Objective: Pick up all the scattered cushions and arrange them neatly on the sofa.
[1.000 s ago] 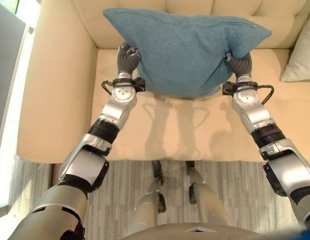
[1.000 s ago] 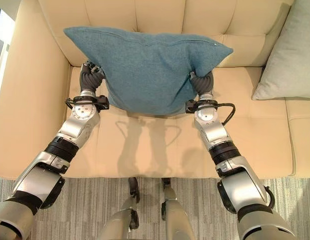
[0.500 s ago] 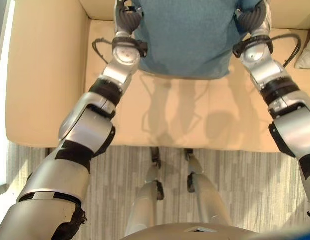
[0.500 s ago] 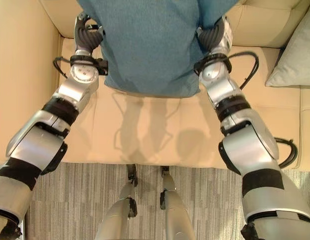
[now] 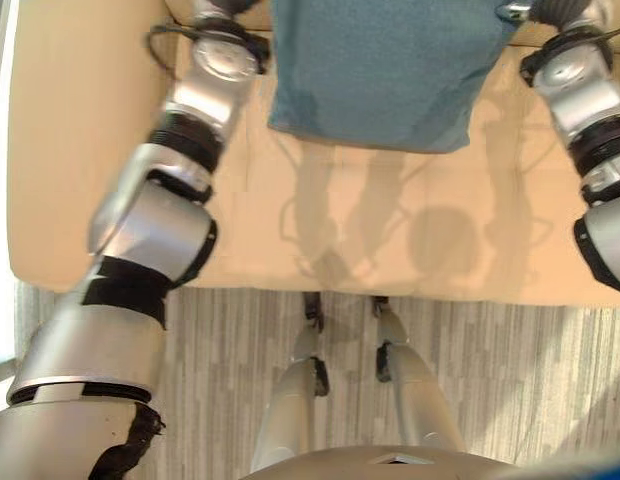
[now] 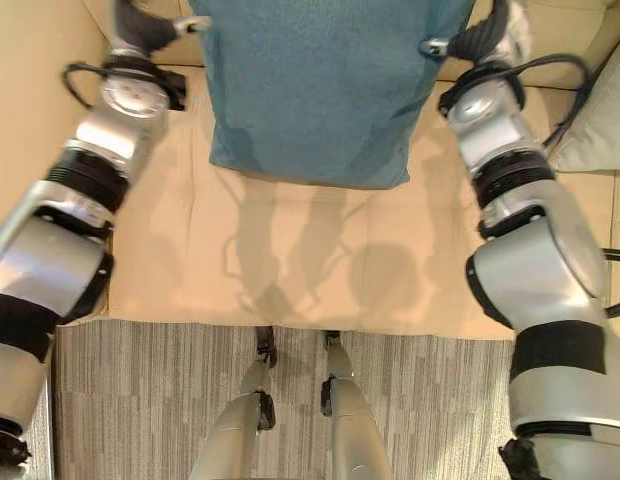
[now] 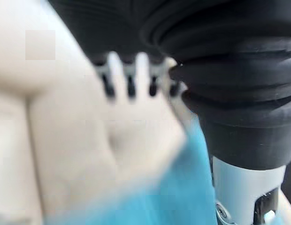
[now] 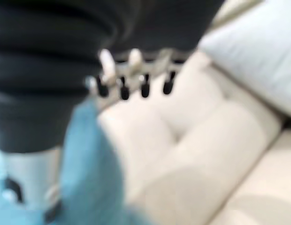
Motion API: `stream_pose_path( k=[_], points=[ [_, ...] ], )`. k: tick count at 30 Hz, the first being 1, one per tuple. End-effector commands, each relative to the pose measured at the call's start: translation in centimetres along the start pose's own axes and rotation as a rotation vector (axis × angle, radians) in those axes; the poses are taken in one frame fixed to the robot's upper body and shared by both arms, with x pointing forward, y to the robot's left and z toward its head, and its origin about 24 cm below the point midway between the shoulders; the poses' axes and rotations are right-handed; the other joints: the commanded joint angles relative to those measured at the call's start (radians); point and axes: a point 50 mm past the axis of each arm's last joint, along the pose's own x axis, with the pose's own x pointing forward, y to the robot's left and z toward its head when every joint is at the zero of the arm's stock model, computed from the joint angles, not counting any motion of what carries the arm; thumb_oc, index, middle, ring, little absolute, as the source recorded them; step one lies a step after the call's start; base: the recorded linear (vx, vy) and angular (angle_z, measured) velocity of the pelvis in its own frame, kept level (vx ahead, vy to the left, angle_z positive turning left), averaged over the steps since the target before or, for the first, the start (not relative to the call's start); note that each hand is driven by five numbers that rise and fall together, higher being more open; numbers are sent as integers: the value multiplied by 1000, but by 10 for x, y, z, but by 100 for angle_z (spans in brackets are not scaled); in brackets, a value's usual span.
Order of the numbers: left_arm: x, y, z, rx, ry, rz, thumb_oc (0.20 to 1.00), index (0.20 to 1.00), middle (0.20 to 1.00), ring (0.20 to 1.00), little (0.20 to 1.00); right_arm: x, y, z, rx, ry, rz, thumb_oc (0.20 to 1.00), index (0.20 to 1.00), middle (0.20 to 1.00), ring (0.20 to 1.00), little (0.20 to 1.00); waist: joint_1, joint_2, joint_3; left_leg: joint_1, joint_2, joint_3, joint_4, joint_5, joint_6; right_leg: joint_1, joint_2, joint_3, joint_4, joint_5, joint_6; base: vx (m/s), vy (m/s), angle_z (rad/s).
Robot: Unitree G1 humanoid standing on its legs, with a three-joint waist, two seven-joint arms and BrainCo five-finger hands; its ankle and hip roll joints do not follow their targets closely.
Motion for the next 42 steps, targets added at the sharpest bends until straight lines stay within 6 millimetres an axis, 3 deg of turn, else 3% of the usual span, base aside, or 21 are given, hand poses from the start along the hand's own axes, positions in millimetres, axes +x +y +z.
stream_pose_path(
  k=[1, 3, 5, 6, 7, 11, 13, 14, 15, 16, 18, 19, 20, 22, 24, 29, 31, 32, 35, 39, 42],
  points=[
    [2, 17, -17, 51, 21, 7, 1000, 1000, 1000, 1000, 1000, 2, -15, -28, -40, 67, -9, 1000, 1000, 1000, 1000, 1000, -2, 9, -93, 59, 29, 22, 3, 31, -142, 44, -31, 49, 5, 5, 188, 36, -13, 3],
    [-1, 23, -27, 47, 25, 3, 1000, 1000, 1000, 1000, 1000, -1, -16, -38, -32, 78, -9, 1000, 1000, 1000, 1000, 1000, -1, 6, -93, 72, 30, 21, 3, 25, -140, 56, -30, 48, 5, 3, 187, 16, -5, 1],
    [-20, 24, -52, -2, -12, -55, 1000, 1000, 1000, 1000, 1000, -19, -5, -72, -11, 75, 75, 1000, 1000, 1000, 1000, 1000, -5, -4, -94, 124, 31, 21, 3, 18, -141, 103, -30, 44, 5, -3, 181, 34, -6, 1],
    [-42, 21, -65, -13, -59, -124, 1000, 1000, 1000, 1000, 1000, -37, 1, -88, 13, 42, 121, 1000, 1000, 1000, 1000, 1000, -11, -5, -90, 177, 31, 24, 3, 0, -141, 155, -30, 42, 5, -18, 179, 50, 3, 4],
    [-43, 21, -66, -11, -58, -126, 1000, 1000, 1000, 1000, 1000, -39, 2, -89, 13, 45, 122, 1000, 1000, 1000, 1000, 1000, -11, -8, -93, 174, 30, 24, 3, 4, -141, 153, -31, 42, 5, -15, 179, 80, 4, 10],
    [-113, 17, -126, -139, 55, -172, 1000, 1000, 1000, 1000, 1000, -113, 27, -150, 116, 113, 217, 1000, 1000, 1000, 1000, 1000, -13, -15, -95, 277, 35, 28, 3, -27, -139, 250, -37, 33, 5, -50, 178, 92, -2, 2],
    [-190, 22, -185, -158, 278, -219, 1000, 1000, 1000, 1000, 1000, -195, 49, -202, 131, 291, 331, 1000, 1000, 1000, 1000, 1000, -14, -24, -94, 382, 38, 32, 3, -51, -134, 354, -37, 13, 5, -87, 175, 140, -9, -2],
    [-217, 20, -207, -186, 401, -224, 1000, 1000, 1000, 1000, 1000, -219, 62, -213, 182, 362, 374, 1000, 1000, 1000, 1000, 1000, -13, -28, -92, 410, 38, 36, 3, -57, -130, 379, -36, 12, 5, -92, 175, 91, -3, 0],
    [-255, 25, -238, -153, 564, -241, 1000, 1000, 1000, 1000, 1000, -250, 72, -226, 79, 399, 495, 1000, 1000, 1000, 1000, 1000, -11, -31, -93, 449, 39, 39, 3, -61, -124, 417, -32, 7, 5, -103, 172, 57, 20, -5],
    [-277, 29, -253, -134, 655, -238, 1000, 1000, 1000, 1000, 1000, -270, 78, -234, 97, 459, 533, 1000, 1000, 1000, 1000, 1000, -10, -35, -93, 473, 39, 42, 3, -64, -123, 439, -30, 7, 5, -108, 172, 48, 1, -4],
    [-384, 39, -307, 15, 1105, -289, 1000, 1000, 1000, 1000, 1000, -359, 98, -271, -61, 690, 787, 1000, 1000, 1000, 1000, 1000, -8, -42, -94, 553, 40, 55, 3, -71, -115, 522, -23, 9, 5, -123, 163, 2, 0, -3],
    [-403, 42, -314, 73, 1182, -325, 1000, 1000, 1000, 1000, 1000, -375, 101, -276, -76, 739, 832, 1000, 1000, 1000, 1000, 1000, -9, -41, -90, 569, 41, 57, 3, -74, -116, 539, -21, 10, 5, -126, 161, -74, 1, 4],
    [-461, 52, -327, 225, 1431, -409, 1000, 1000, 1000, 1000, 1000, -421, 101, -291, -137, 911, 930, 1000, 1000, 1000, 1000, 1000, -11, -41, -92, 602, 44, 65, 3, -74, -117, 578, -18, 6, 5, -132, 154, -64, -7, 2],
    [-485, 66, -329, 394, 1519, -507, 1000, 1000, 1000, 1000, 1000, -454, 90, -303, -196, 1051, 983, 1000, 1000, 1000, 1000, 1000, -16, -42, -99, 637, 49, 72, 3, -86, -114, 617, -12, 4, 5, -144, 146, -40, -25, 1],
    [-497, 74, -328, 405, 1563, -506, 1000, 1000, 1000, 1000, 1000, -483, 74, -311, -161, 1226, 934, 1000, 1000, 1000, 1000, 1000, -24, -41, -110, 674, 51, 78, 3, -90, -105, 651, -2, 11, 5, -157, 139, -25, -45, -3],
    [-489, 71, -330, 420, 1528, -536, 1000, 1000, 1000, 1000, 1000, -492, 65, -315, -175, 1291, 926, 1000, 1000, 1000, 1000, 1000, -22, -53, -91, 681, 53, 72, 83, -102, -96, 679, 1, 23, 5, -160, 133, -31, -7, -4],
    [-477, 59, -330, 386, 1480, -526, 1000, 1000, 1000, 1000, 1000, -489, 64, -317, -172, 1300, 902, 1000, 1000, 1000, 1000, 1000, -6, -67, -70, 651, 29, -29, 145, -114, -89, 681, 1, 57, 5, -147, 127, -105, 17, -26],
    [-477, 59, -330, 386, 1480, -526, 1000, 1000, 1000, 1000, 1000, -488, 64, -317, -171, 1300, 902, 1000, 1000, 1000, 1000, 1000, -7, -67, -70, 651, 28, -29, 146, -115, -89, 682, 1, 57, 5, -147, 127, -62, 22, -40],
    [-468, 46, -329, 337, 1448, -517, 1000, 1000, 1000, 1000, 1000, -481, 62, -320, -177, 1304, 880, 1000, 1000, 1000, 1000, 1000, 9, -73, -62, 642, -31, -210, 163, -164, -69, 656, 2, 138, 15, -123, 128, -67, 60, -34],
    [-465, 43, -329, 325, 1438, -540, 1000, 1000, 1000, 1000, 1000, -479, 56, -324, -179, 1331, 855, 1000, 1000, 1000, 1000, 1000, -7, -67, -54, 660, -38, -181, 126, -191, -50, 623, -10, 175, 23, -103, 149, -82, 140, -87],
    [-457, 41, -329, 340, 1397, -571, 1000, 1000, 1000, 1000, 1000, -475, 60, -324, -181, 1322, 868, 1000, 1000, 1000, 1000, 1000, -5, -78, -33, 660, -75, -146, 118, -218, -21, 564, -30, 233, 32, -53, 198, -187, 258, -72]
  ],
)
